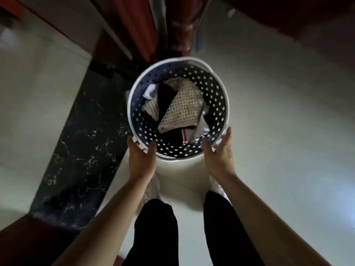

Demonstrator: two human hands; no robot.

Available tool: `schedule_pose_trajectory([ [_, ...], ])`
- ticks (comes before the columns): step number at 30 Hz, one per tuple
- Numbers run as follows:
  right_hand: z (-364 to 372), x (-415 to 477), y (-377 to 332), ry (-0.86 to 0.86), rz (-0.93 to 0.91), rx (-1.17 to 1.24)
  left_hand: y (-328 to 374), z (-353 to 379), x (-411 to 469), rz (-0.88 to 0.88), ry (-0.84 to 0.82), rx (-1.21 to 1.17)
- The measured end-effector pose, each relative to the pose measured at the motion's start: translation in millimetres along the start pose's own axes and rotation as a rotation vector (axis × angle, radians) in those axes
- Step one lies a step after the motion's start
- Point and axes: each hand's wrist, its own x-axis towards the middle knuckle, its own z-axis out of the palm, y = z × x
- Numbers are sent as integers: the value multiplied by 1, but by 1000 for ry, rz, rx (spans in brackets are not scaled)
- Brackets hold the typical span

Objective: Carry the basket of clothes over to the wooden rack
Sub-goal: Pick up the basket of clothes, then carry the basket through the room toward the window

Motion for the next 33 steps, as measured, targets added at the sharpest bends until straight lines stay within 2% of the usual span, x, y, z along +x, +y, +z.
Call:
schedule_pose_trajectory([
  [5, 5, 8, 7, 49, 40, -40, 4, 13, -6, -63, 54, -16],
  [9, -24, -31, -11, 26, 67, -14, 37, -17, -51, -48, 31, -28],
  [14, -93, -134, -63, -23, 60, -41, 90, -89, -142, -110, 35, -27],
  [19, -168, -241, -128, -20, 88, 22, 129, -155, -236, -209, 69, -193],
  [24, -232, -333, -184, 49, 22, 136, 231, -227, -356, -227, 50, -306],
  [26, -258, -353, -203, 56, 6, 193, 247, -253, -382, -180, 32, -265],
  [33, -320, -413, -242, 29, -42, 466, 310, -306, -436, 155, -33, -83],
])
